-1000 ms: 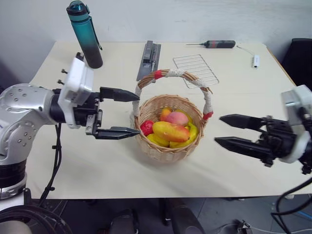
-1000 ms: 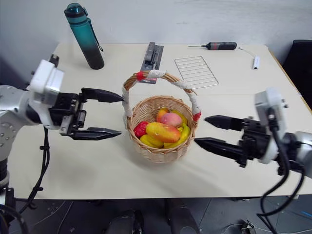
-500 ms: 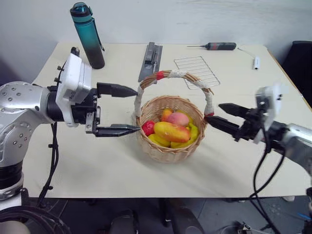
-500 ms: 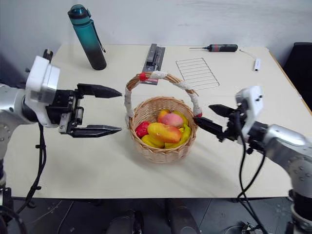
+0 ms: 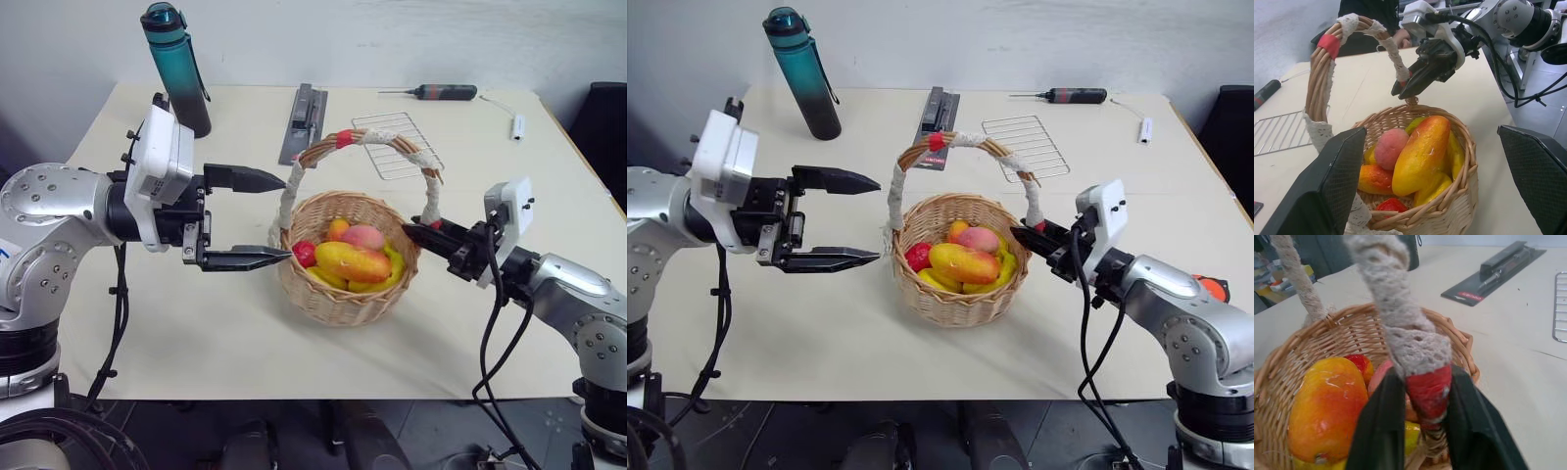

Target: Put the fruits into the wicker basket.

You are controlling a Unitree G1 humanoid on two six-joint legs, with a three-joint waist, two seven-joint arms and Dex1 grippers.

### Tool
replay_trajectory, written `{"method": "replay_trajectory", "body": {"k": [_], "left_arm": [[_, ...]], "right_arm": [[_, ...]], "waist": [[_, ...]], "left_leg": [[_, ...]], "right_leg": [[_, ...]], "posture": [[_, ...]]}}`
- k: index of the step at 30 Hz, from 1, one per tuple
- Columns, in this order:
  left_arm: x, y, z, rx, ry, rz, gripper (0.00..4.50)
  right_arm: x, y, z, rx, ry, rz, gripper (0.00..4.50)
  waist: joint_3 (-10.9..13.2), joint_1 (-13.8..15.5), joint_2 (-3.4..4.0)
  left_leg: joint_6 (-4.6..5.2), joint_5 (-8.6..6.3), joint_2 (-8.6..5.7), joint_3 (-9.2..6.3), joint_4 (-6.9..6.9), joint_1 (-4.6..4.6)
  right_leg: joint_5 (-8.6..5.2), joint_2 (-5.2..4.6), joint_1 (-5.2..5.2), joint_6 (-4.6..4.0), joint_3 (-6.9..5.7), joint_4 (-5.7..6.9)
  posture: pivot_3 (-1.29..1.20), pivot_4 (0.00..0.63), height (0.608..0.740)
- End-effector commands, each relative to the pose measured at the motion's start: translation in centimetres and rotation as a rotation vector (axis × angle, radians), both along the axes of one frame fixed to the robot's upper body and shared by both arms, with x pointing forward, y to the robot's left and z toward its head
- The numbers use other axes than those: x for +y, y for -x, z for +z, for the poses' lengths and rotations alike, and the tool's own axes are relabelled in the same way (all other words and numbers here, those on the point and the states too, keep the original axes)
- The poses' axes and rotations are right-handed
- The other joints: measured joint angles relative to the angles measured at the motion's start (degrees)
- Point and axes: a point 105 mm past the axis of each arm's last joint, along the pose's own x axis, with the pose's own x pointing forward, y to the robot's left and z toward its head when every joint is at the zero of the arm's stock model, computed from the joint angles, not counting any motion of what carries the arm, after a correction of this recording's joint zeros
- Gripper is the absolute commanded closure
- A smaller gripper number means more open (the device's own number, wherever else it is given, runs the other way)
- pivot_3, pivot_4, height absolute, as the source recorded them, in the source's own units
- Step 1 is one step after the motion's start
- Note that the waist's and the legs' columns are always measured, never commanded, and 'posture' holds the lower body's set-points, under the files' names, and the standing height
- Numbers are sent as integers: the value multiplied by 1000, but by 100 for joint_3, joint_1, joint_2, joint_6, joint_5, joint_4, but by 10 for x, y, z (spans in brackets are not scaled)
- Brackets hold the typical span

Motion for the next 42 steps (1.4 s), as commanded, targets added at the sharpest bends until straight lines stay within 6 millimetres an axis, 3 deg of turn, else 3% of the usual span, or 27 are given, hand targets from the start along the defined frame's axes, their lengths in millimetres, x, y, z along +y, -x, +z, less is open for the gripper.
{"method": "replay_trajectory", "body": {"k": [1,5,7,13,17,20,27,33,34,38,42], "left_arm": [[-3,3,8,-50,7,-16,0],[-4,2,8,-48,16,-21,0],[-4,2,7,-46,16,-23,0],[-4,3,5,-46,24,-22,0],[-5,2,5,-50,29,-17,0],[-5,3,5,-53,33,-12,0],[-2,4,2,-43,32,12,0],[0,-1,-1,-32,37,24,0],[0,-2,-1,-31,38,25,0],[-1,-3,0,-21,52,16,0],[-2,-3,-1,-10,59,-5,0]], "right_arm": [[-16,6,46,-157,-20,-25,4304],[-45,-1,68,-211,3,-120,4304],[-74,-12,77,-231,46,-228,4305],[-130,-35,80,-265,110,-437,4305],[-157,-51,75,-297,131,-568,4305],[-171,-55,60,-276,185,-596,4305],[-207,-45,36,-231,193,-685,4305],[-219,-39,25,-199,185,-696,4305],[-219,-38,24,-189,170,-686,3595],[-224,-27,29,-173,149,-666,2437],[-235,-2,37,-145,186,-651,1084]], "waist": [[1,0,2],[3,4,4],[2,0,4],[4,-15,6],[11,-26,18],[13,-20,22],[14,-14,26],[13,-16,27],[13,-19,27],[13,-17,28],[14,11,30]], "left_leg": [[0,0,0,0,1,0],[3,1,-2,2,7,-1],[4,1,-2,0,7,-1],[7,1,-3,5,6,-2],[5,1,-1,10,5,0],[4,2,-1,11,5,2],[3,3,-1,14,6,4],[-3,7,-3,17,7,19],[-3,7,-3,17,7,21],[-3,7,-2,19,7,24],[-4,8,-3,18,6,25]], "right_leg": [[0,0,1,0,0,0],[0,-1,3,0,2,-3],[0,0,4,1,2,-3],[1,0,2,1,7,-10],[1,3,-1,3,11,-6],[1,3,-1,2,11,-2],[2,2,1,3,14,0],[2,2,10,3,18,8],[2,2,11,3,17,10],[1,3,11,4,20,16],[0,2,10,3,19,19]], "posture": [[0,150,740],[0,150,740],[0,150,740],[0,150,740],[0,150,740],[0,150,740],[0,150,740],[0,150,740],[0,150,740],[0,150,740],[0,150,740]]}}
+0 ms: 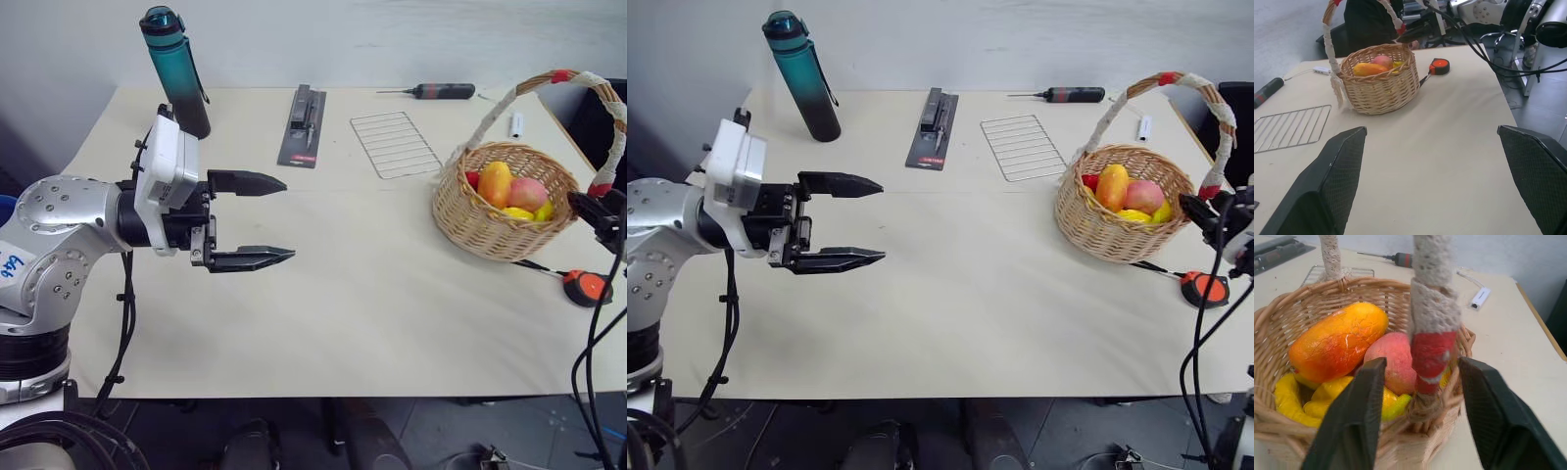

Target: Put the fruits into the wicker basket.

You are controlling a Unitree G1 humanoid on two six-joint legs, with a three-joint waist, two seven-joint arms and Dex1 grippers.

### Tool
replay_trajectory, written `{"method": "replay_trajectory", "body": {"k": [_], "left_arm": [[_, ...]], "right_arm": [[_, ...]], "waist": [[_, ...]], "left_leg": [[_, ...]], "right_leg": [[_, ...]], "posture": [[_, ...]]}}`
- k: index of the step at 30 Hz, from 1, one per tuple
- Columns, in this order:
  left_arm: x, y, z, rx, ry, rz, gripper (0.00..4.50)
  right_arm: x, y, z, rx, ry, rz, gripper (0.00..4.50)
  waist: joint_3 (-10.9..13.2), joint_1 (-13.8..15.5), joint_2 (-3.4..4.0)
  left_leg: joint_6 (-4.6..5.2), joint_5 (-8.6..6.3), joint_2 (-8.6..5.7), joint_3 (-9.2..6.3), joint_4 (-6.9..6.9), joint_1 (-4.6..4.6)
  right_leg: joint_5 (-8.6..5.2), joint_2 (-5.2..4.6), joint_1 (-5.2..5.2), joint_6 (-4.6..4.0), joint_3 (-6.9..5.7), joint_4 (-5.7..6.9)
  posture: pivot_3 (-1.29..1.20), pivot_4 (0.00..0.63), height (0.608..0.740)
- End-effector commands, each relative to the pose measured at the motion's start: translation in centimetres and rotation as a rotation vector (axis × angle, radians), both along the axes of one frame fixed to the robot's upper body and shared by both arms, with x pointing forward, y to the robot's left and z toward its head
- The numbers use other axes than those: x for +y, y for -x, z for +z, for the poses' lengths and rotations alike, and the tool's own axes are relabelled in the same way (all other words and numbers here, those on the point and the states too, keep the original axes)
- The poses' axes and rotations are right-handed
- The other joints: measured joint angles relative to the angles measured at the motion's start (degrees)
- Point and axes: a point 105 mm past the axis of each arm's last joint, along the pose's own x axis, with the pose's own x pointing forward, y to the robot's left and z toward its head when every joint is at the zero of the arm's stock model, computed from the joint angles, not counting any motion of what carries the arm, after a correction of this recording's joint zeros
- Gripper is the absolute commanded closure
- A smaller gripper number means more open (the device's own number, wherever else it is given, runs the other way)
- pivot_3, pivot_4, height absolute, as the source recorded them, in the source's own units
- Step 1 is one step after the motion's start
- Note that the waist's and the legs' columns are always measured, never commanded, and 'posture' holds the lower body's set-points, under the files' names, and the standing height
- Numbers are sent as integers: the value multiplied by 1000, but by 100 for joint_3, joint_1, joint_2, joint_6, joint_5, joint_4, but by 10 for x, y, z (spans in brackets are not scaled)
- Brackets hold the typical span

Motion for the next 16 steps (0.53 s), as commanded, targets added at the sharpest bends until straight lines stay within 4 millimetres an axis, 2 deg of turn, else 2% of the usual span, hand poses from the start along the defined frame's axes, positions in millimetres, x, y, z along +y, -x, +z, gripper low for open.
{"method": "replay_trajectory", "body": {"k": [1,3,9,11,16], "left_arm": [[-1,4,7,-42,3,-27,0],[1,3,8,-39,6,-31,0],[1,-2,15,-46,34,-40,0],[-1,-4,17,-47,49,-46,0],[-6,-7,10,-52,22,-55,0]], "right_arm": [[-10,29,35,-38,50,21,779],[-14,47,36,13,64,50,45],[-11,110,39,178,11,230,15],[-11,117,44,166,-20,231,15],[-2,111,39,146,-47,242,15]], "waist": [[0,10,0],[0,8,0],[1,-19,0],[0,-55,0],[0,-141,0]], "left_leg": [[0,0,-1,-1,0,0],[0,0,-2,-1,0,1],[10,-7,0,-12,-14,34],[23,-19,3,-13,-17,37],[30,-23,1,-16,-18,38]], "right_leg": [[-1,0,0,1,0,0],[-2,-1,3,3,0,-1],[-13,5,53,22,-8,-31],[-17,7,91,28,-9,-44],[-15,4,96,33,-11,-47]], "posture": [[0,150,740],[0,150,740],[0,150,740],[0,150,740],[0,150,740]]}}
